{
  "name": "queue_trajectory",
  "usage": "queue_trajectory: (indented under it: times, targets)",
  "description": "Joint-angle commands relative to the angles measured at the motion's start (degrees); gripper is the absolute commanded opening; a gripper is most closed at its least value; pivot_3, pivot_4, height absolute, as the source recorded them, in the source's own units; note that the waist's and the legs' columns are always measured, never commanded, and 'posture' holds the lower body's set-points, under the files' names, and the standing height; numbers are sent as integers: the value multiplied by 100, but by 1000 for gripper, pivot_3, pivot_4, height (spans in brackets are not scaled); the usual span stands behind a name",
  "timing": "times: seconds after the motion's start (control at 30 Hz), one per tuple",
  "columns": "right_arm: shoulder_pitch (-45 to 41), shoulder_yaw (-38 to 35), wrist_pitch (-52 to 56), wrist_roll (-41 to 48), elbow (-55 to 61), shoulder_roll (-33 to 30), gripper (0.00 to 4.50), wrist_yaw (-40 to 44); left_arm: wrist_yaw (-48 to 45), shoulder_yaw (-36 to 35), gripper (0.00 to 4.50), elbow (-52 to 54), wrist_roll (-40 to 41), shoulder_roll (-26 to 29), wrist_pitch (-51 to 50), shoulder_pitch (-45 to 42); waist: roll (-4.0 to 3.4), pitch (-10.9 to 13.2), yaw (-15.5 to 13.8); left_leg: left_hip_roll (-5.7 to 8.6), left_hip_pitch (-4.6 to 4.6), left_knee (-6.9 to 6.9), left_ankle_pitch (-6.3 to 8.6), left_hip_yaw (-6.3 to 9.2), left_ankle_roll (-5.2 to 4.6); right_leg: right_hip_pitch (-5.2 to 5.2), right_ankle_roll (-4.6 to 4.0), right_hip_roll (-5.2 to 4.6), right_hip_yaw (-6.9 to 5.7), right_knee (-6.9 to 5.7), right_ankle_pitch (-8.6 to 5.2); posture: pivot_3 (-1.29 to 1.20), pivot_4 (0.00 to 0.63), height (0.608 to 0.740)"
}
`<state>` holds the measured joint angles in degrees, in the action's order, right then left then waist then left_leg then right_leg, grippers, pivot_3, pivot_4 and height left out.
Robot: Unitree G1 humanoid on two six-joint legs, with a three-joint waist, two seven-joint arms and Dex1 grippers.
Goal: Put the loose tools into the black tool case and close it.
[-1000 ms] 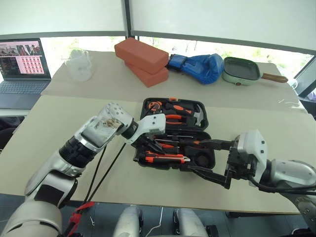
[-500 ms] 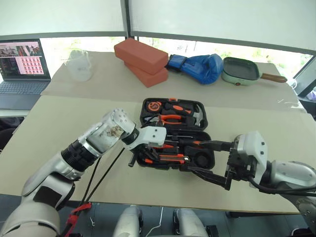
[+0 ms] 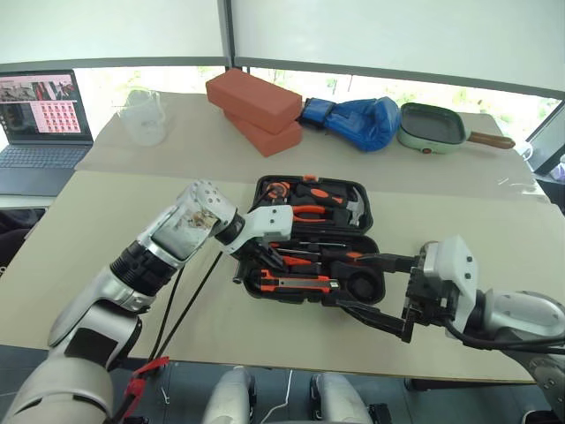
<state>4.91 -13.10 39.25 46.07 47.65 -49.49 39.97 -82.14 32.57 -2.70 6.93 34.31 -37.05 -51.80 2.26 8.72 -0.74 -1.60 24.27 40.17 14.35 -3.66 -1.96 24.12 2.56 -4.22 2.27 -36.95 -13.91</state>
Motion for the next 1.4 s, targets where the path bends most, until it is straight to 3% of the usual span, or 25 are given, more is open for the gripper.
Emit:
queue_trajectory:
  times: [0.03,0.43,0.67,0.8,1.0,1.2,1.4]
  targets:
    - [-81,-91,-111,-21,47,-27,4500,31,31,28,48,23,-108,-79,153,-52,0,0,5,0,0,1,0,0,0,1,0,0,0,-1,0,0,150,738]
    - [-57,-101,-106,-23,70,1,4500,-1,379,535,48,-497,-925,-265,1096,277,-1,-1,-10,0,-8,1,0,0,0,-10,0,-1,0,-1,0,0,150,738]
    - [-12,-137,-95,12,114,-6,4500,-5,414,470,48,-752,-1090,-369,1449,382,-1,-14,-14,-1,-47,1,1,1,-2,-56,0,-3,-1,6,0,0,150,738]
    - [64,-227,-68,23,112,-37,4500,-4,202,-72,48,-123,-420,-400,932,489,-1,-14,4,-11,-88,-14,4,1,-5,-96,0,-4,-2,21,-2,0,150,738]
    - [716,-978,-77,-182,-293,24,4500,-14,413,-1337,48,631,538,-228,416,662,0,-12,-1,-13,-48,-15,3,6,-5,-60,1,-4,-5,19,-2,0,150,738]
    - [2330,-2992,-248,-458,-1323,312,4500,625,559,-2894,1743,1083,1442,570,93,1341,-3,-13,6,-12,-52,-28,4,3,-5,-59,1,-8,-4,23,-3,0,150,738]
    - [2965,-3902,-555,-863,-2433,57,4500,1462,1011,-3736,4024,1915,2420,817,-727,1848,-3,-11,6,-16,-70,-30,4,-1,-4,-77,3,-10,-3,31,-5,0,150,738]
